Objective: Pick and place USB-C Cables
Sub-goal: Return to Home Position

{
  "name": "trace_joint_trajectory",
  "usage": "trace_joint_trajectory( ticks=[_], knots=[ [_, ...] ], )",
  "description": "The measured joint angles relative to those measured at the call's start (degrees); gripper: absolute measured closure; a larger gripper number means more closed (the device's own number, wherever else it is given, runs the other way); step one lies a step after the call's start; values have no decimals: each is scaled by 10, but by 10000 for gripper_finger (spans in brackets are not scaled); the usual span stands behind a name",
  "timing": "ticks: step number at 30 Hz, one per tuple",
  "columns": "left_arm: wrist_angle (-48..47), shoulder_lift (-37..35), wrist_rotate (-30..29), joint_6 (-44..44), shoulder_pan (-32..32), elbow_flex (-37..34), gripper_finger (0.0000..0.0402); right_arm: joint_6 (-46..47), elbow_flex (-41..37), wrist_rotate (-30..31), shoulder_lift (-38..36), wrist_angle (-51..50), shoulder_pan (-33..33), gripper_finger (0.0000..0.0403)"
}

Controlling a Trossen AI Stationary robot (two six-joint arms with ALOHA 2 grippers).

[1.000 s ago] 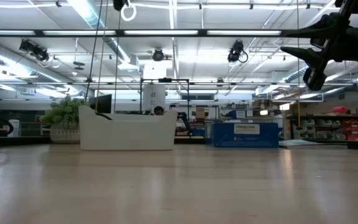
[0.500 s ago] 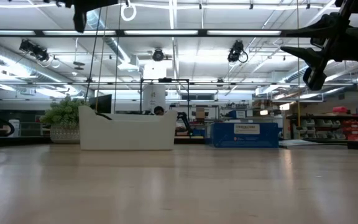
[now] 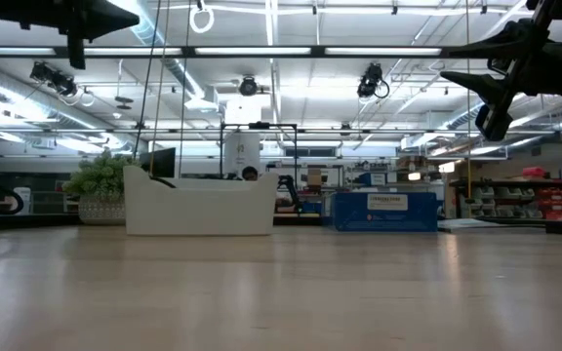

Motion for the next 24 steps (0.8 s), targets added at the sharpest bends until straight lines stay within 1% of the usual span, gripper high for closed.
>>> trace_joint_trajectory(
  ticks=[6,11,14,17,21,24],
  knots=[
    [1,-50,-15,6,3,-29,401,0,0,0,0,0,0,275],
    [9,-60,-25,13,3,-57,401,0,0,0,0,0,0,275],
    [21,-60,-26,1,3,-83,402,0,0,0,0,0,0,275],
    [53,-60,-24,-10,3,-114,401,0,0,0,0,0,0,275],
    [125,-60,-24,-10,2,-156,401,0,0,0,0,0,0,275],
    [153,-60,-24,-9,2,-177,401,0,0,0,0,0,0,275]
  ],
)
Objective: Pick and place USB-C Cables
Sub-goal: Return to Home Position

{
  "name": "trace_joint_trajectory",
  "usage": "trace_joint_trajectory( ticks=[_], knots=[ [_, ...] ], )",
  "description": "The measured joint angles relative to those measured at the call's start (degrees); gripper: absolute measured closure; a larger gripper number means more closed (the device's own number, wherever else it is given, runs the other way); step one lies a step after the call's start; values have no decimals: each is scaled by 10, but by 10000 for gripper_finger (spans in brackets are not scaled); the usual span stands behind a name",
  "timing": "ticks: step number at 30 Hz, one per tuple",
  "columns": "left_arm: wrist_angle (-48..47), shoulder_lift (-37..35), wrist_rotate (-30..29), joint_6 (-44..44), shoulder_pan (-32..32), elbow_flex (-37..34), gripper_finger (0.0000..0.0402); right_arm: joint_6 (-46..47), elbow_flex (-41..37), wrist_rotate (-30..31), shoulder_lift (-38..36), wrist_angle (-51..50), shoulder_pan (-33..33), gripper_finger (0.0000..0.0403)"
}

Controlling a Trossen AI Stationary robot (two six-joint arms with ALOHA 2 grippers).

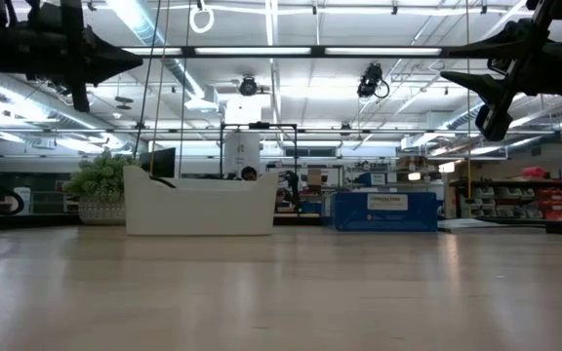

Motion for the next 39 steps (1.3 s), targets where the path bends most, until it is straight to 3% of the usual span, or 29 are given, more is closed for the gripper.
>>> trace_joint_trajectory(
  ticks=[12,17,28,31,39],
  knots=[
    [81,0,33,15,0,-56,401,0,0,0,0,0,0,275],
    [75,0,85,15,0,-56,401,0,0,0,0,0,0,275],
    [-74,0,228,-31,-1,-57,400,0,0,0,0,0,0,275],
    [-133,0,233,-44,-1,-57,398,0,0,0,0,0,0,275],
    [-135,6,226,-50,-1,-57,395,0,0,0,0,0,0,275]
  ],
)
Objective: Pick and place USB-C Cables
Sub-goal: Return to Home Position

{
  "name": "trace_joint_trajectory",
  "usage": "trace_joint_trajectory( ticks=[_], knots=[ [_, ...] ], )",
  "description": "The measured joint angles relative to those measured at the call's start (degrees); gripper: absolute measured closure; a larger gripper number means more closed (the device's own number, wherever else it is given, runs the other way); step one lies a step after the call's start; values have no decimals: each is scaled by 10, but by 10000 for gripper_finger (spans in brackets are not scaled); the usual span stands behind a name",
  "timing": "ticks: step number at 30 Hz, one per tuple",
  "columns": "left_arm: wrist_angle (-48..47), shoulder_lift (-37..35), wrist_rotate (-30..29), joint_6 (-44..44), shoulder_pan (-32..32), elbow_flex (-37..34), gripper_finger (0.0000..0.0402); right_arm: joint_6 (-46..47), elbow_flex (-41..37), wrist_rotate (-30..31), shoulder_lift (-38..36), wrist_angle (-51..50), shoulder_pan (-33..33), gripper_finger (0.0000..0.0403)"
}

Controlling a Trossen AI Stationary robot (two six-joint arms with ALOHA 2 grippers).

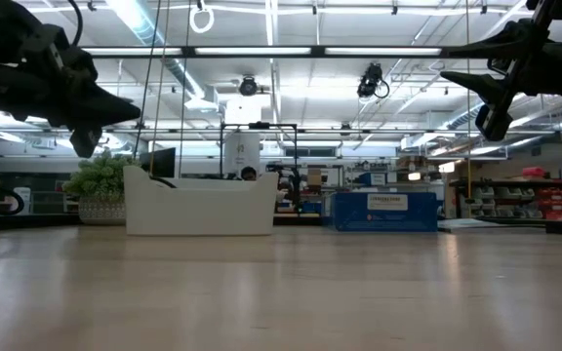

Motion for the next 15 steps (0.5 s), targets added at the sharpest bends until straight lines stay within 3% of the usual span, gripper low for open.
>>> trace_joint_trajectory(
  ticks=[15],
  knots=[
    [5,0,-6,45,0,0,382,0,0,0,0,0,0,275]
  ],
)
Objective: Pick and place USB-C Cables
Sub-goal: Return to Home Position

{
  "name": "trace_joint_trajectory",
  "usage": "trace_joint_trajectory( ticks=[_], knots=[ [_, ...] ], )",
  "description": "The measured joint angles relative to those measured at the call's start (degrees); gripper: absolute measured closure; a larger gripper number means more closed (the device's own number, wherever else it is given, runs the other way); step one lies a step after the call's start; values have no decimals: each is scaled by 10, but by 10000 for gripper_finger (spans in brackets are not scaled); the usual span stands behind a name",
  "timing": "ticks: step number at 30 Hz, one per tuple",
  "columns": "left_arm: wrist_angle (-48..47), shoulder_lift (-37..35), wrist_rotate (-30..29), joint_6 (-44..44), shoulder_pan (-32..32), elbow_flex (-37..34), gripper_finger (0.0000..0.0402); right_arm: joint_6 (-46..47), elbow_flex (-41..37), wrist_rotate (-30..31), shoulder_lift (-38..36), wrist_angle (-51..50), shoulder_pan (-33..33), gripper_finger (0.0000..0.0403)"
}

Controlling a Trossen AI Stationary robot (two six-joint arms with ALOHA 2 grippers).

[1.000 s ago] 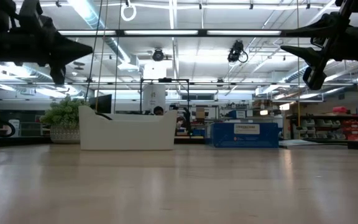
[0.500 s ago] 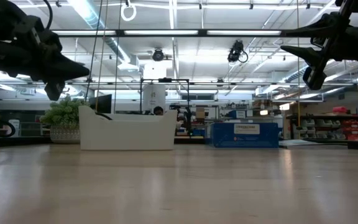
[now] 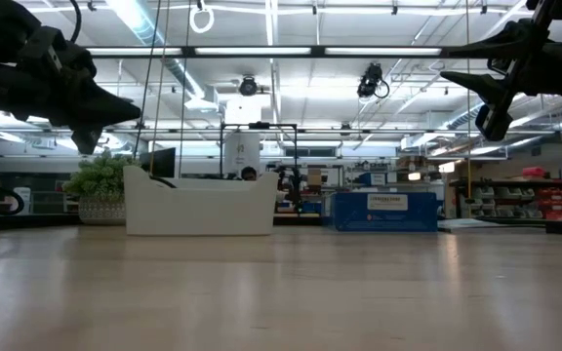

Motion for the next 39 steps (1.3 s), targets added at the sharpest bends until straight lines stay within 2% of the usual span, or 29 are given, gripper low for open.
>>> trace_joint_trajectory(
  ticks=[14,17,23,28,31,39],
  knots=[
    [1,0,1,0,0,0,381,-13,0,-11,0,-5,0,275],
    [2,0,1,0,0,0,381,-129,0,-53,2,-29,0,275],
    [3,0,1,0,0,0,381,-428,0,-35,7,-24,0,275],
    [3,0,1,0,0,0,381,-584,0,-34,7,-17,0,275],
    [3,0,1,0,0,0,381,-617,0,-34,7,-17,0,275],
    [3,0,1,0,0,0,381,-620,0,-34,7,-17,0,275]
  ],
)
